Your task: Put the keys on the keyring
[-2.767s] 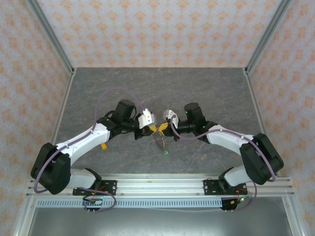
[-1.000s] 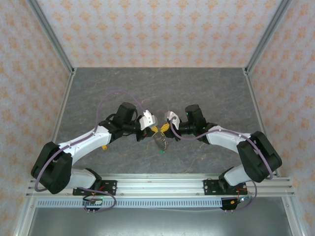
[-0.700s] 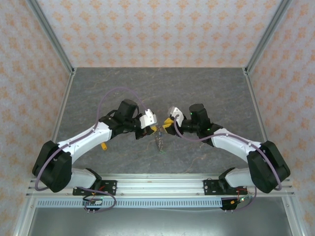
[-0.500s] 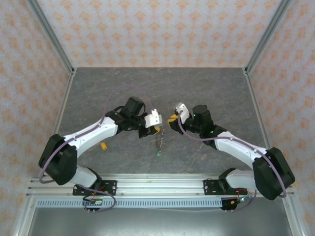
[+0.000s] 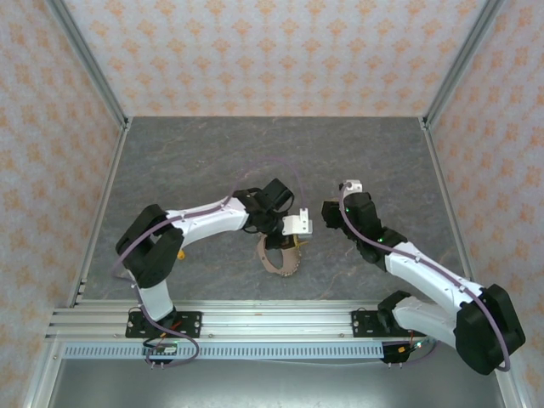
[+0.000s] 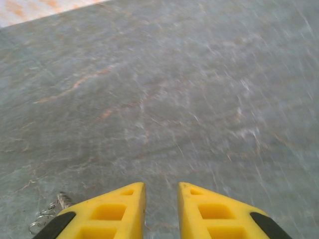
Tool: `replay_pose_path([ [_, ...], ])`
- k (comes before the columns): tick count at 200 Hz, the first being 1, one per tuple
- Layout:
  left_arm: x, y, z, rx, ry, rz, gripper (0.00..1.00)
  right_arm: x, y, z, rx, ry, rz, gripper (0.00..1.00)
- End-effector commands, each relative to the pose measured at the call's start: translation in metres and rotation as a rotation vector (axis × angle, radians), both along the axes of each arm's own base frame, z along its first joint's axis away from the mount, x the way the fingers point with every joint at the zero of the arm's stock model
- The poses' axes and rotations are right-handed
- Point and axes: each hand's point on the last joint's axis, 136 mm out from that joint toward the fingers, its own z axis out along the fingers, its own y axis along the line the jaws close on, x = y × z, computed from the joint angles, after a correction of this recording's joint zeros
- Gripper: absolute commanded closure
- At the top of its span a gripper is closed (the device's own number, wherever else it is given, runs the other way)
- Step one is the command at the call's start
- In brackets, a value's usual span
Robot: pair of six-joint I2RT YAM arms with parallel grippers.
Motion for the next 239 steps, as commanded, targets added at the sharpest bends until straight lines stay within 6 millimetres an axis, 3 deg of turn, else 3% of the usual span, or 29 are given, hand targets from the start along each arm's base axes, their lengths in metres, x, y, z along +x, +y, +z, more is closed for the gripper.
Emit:
replay_pose_path([
  [1,0.004,-0.006,-0.002,0.023,-0.008,0.032,0.94,-0.011,-0.020,-0.020,0.012,0.102,-0.124,0.76],
  [25,0.006,-0.008,-0.001,-0.001,-0.005,0.076,0.87,-0.019,-0.016,-0.030,0.012,0.154,-0.092,0.72],
  [31,0.006,-0.008,0.001,-0.012,-0.010,0.083,0.78,-0.021,-0.013,-0.031,0.017,0.164,-0.074,0.71],
  [54,0.005,-0.007,0.015,-0.069,-0.031,0.120,0.72,-0.027,-0.002,-0.033,0.033,0.203,-0.008,0.66],
  [74,0.005,-0.005,0.037,-0.145,-0.064,0.168,0.67,-0.033,0.008,-0.036,0.044,0.255,0.049,0.63],
  [95,0.010,0.001,0.078,-0.293,-0.118,0.279,0.63,-0.040,0.022,-0.038,0.075,0.307,0.127,0.62],
  [112,0.022,0.019,0.107,-0.393,-0.166,0.440,0.42,-0.041,0.030,-0.036,0.102,0.327,0.155,0.62],
  [115,0.024,0.022,0.112,-0.410,-0.167,0.469,0.33,-0.041,0.031,-0.036,0.107,0.329,0.152,0.62],
  [119,0.026,0.028,0.118,-0.433,-0.167,0.508,0.05,-0.040,0.031,-0.035,0.116,0.329,0.148,0.62],
  [121,0.028,0.031,0.121,-0.443,-0.169,0.527,0.02,-0.040,0.032,-0.035,0.119,0.329,0.146,0.62],
  [147,0.037,0.063,0.147,-0.557,-0.159,0.748,0.00,-0.039,0.033,-0.031,0.142,0.317,0.144,0.62],
  [171,0.052,0.102,0.142,-0.563,-0.144,1.062,0.00,-0.039,0.037,-0.030,0.130,0.333,0.171,0.61],
  [201,0.055,0.171,0.109,-0.454,-0.096,1.547,0.00,-0.036,0.042,-0.033,0.117,0.355,0.185,0.61],
  [239,0.043,0.173,0.081,-0.459,0.053,1.634,0.00,-0.030,0.044,-0.041,0.127,0.381,0.159,0.61],
])
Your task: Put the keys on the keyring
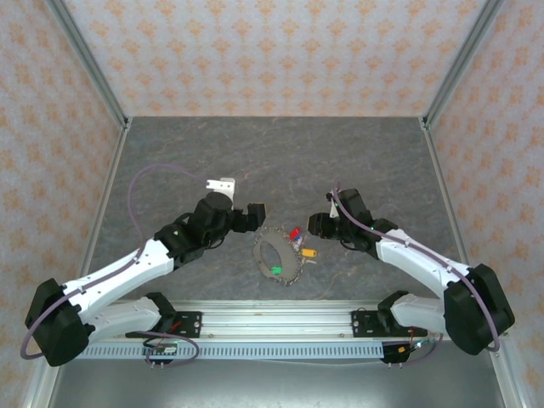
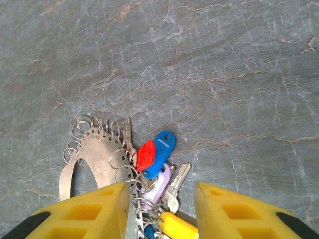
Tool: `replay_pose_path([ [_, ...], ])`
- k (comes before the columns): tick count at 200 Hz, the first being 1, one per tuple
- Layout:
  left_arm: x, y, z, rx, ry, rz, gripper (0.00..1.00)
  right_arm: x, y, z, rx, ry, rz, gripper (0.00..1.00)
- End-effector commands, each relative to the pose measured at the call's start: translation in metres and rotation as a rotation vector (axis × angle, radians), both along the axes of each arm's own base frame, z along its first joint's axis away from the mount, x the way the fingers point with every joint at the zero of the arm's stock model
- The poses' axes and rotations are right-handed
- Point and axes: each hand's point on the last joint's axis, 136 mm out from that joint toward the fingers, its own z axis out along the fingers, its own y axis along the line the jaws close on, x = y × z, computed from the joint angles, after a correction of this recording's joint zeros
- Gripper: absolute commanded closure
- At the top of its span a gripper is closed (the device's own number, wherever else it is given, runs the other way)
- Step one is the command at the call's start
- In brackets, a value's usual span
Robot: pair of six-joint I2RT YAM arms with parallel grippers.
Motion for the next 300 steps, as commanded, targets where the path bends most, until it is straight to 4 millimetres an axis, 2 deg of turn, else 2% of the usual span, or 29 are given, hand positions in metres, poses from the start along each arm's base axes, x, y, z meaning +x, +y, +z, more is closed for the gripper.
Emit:
replay_pose_path([
  [1,-0.006,0.024,-0.027,-0.067,0.106,0.190,0.00,0.007,0.003,0.003,0.014,0.008,-0.016,0.61],
  [22,-0.012,0.023,-0.040,-0.079,0.180,0.209,0.00,0.008,0.005,0.000,0.038,0.017,-0.035,0.61],
  [48,-0.019,0.017,-0.059,-0.148,0.258,0.230,0.00,0.008,0.016,0.002,0.079,0.048,-0.001,0.63],
  [69,-0.029,0.012,-0.074,-0.229,0.333,0.253,0.00,0.001,0.030,0.002,0.112,0.103,0.074,0.65],
  [95,-0.040,0.008,-0.090,-0.262,0.400,0.271,0.00,-0.005,0.041,-0.005,0.126,0.156,0.127,0.68],
  [112,-0.044,-0.003,-0.099,-0.294,0.450,0.244,0.00,-0.009,0.045,-0.010,0.111,0.182,0.161,0.67],
  [149,-0.046,-0.032,-0.119,-0.335,0.546,0.196,0.15,-0.013,0.053,-0.018,0.047,0.213,0.233,0.66],
  [165,-0.047,-0.041,-0.130,-0.372,0.584,0.199,0.17,-0.011,0.061,-0.019,0.030,0.225,0.271,0.65],
  [178,-0.049,-0.041,-0.139,-0.357,0.608,0.218,0.18,-0.007,0.060,-0.026,-0.039,0.244,0.283,0.65],
  [201,-0.047,-0.043,-0.144,-0.342,0.614,0.221,0.18,-0.006,0.056,-0.039,-0.118,0.287,0.289,0.65],
  [231,-0.043,-0.053,-0.149,-0.352,0.623,0.203,0.24,-0.011,0.062,-0.047,-0.099,0.320,0.311,0.65],
  [266,-0.039,-0.061,-0.156,-0.354,0.651,0.197,0.28,-0.017,0.059,-0.057,-0.115,0.352,0.311,0.65],
  [300,-0.038,-0.062,-0.153,-0.361,0.646,0.201,0.39,-0.025,0.052,-0.062,-0.129,0.369,0.311,0.65],
])
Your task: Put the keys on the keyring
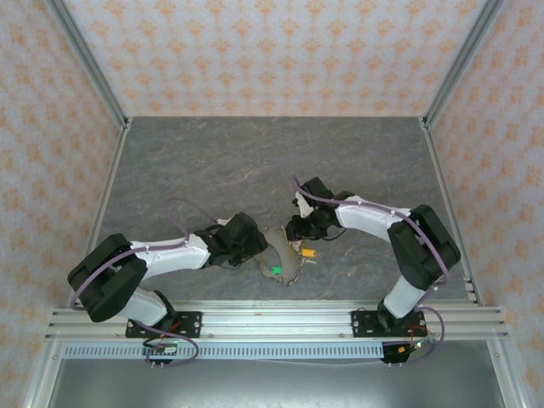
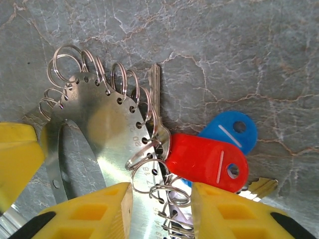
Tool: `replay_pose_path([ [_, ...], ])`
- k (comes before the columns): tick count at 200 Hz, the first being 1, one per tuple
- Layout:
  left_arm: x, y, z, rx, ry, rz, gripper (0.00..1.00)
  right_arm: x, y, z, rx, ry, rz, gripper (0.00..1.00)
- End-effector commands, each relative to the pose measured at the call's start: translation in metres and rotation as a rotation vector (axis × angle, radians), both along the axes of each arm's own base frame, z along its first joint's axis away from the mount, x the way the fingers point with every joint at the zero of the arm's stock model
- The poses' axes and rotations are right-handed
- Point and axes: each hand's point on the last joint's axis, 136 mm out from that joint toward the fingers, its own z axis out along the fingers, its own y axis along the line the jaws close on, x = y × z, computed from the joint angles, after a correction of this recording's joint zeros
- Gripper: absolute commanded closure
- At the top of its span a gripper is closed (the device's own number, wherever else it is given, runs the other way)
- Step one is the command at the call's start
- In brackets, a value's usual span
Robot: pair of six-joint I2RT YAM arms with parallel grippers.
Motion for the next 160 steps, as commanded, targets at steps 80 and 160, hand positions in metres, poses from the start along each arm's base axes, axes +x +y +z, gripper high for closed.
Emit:
replay_pose_path([
  [80,0.006,-0.024,0.029,-0.113,-0.074,0.021,0.46,-0.028,-0.023,-0.015,-0.056,0.029,0.007,0.65],
  [160,0.001,-0.013,0.024,-0.079,-0.071,0.059,0.36,-0.032,-0.032,-0.029,-0.100,0.047,-0.019,0.69],
])
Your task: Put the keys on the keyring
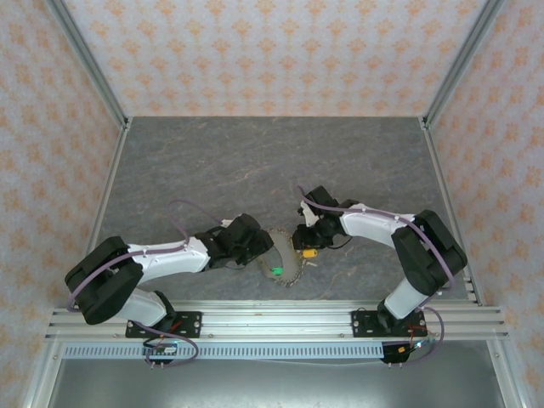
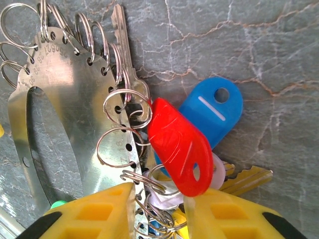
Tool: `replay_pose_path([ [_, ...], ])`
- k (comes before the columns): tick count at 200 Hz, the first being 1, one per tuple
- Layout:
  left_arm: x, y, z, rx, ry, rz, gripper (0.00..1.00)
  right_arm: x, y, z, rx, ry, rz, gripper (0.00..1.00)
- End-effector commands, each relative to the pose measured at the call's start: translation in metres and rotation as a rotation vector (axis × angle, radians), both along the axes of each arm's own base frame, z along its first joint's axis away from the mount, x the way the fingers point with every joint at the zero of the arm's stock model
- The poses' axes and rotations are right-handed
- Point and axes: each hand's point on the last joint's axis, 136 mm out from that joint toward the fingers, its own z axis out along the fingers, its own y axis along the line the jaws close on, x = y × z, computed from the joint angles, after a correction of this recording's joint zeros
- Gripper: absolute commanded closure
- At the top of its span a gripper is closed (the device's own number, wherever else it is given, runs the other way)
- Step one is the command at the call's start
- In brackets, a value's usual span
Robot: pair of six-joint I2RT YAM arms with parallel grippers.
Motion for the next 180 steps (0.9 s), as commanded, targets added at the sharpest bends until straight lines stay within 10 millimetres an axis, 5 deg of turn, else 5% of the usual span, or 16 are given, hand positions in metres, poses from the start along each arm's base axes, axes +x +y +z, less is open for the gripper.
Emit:
replay_pose_path([
  [1,0.000,0.011,0.005,0.034,-0.026,0.042,0.36,-0.009,-0.014,-0.014,-0.071,0.019,-0.018,0.69],
  [119,-0.006,0.004,-0.017,0.020,0.025,0.028,0.42,-0.008,-0.012,-0.015,-0.047,0.014,-0.039,0.71],
  [180,-0.001,-0.008,-0.007,-0.023,-0.018,0.006,0.54,-0.010,-0.011,-0.016,-0.042,0.021,-0.040,0.72],
])
